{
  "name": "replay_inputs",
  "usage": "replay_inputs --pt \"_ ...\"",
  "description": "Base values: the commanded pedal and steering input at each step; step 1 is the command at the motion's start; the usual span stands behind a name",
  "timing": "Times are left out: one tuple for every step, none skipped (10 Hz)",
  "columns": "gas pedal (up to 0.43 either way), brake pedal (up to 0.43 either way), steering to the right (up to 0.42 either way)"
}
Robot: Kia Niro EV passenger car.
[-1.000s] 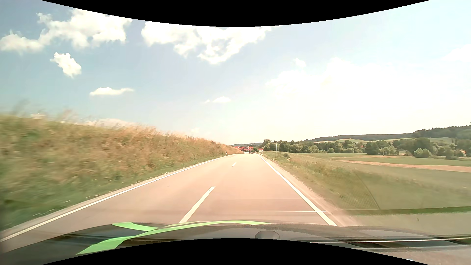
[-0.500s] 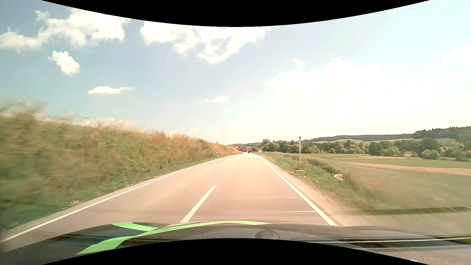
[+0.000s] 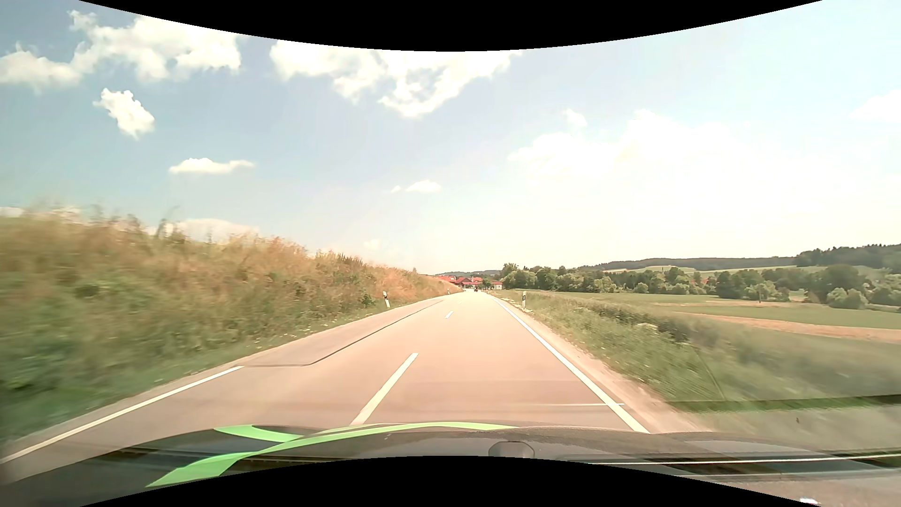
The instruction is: Follow the waypoints while adhering to traffic rules and regulations
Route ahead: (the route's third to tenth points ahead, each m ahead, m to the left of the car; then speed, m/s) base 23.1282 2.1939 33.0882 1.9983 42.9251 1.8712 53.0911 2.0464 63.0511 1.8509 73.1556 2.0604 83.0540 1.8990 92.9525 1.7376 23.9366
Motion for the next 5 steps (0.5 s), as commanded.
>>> replay_inputs --pt "0.311 0.000 -0.001" --pt "0.311 0.000 -0.001" --pt "0.311 0.000 -0.001" --pt "0.311 0.000 -0.001" --pt "0.287 0.000 -0.002"
